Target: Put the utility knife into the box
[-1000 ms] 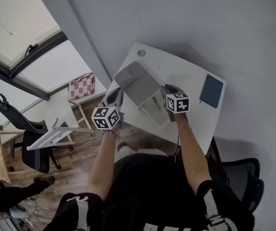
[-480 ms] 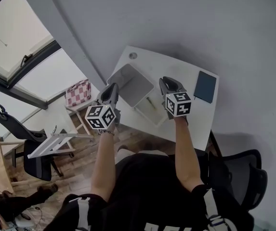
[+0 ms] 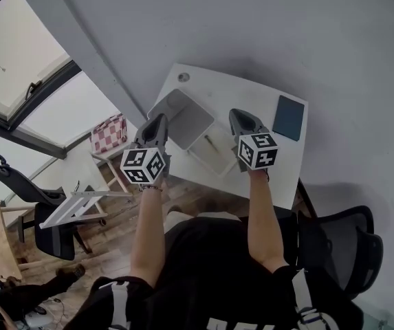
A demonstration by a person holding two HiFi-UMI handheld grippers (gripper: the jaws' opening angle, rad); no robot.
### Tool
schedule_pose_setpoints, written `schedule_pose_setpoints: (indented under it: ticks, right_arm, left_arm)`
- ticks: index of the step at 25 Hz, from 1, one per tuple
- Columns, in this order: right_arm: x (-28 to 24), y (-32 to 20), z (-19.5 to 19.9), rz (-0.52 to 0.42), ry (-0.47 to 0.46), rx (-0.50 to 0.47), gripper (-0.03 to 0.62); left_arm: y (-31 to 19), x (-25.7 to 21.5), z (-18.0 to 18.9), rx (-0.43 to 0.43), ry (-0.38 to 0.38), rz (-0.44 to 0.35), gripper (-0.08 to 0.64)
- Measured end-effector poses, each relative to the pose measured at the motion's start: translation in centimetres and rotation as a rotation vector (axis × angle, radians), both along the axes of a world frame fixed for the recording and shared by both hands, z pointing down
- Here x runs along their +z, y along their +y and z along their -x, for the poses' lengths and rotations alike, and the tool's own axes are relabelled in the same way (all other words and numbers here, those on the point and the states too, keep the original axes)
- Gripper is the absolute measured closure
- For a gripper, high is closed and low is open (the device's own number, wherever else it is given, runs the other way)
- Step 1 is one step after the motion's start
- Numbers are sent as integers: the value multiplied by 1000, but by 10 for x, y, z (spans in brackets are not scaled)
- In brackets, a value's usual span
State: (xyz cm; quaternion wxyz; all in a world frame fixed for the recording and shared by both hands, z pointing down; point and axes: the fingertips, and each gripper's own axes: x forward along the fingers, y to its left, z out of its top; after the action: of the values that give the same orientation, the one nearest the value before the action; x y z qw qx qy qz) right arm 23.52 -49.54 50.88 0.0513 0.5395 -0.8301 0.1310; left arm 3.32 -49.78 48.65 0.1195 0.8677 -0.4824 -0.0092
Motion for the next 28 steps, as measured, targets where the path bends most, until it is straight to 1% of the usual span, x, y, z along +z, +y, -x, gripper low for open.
schedule_pose_setpoints:
  ticks: [13, 28]
  right_arm:
    - [5, 12, -7, 12, -6, -2, 578]
    - [9, 12, -10, 34, 2, -4, 580]
  left_arm:
    - [-2, -6, -24, 24, -18, -8, 534]
    - [-9, -6, -33, 37, -35, -3, 534]
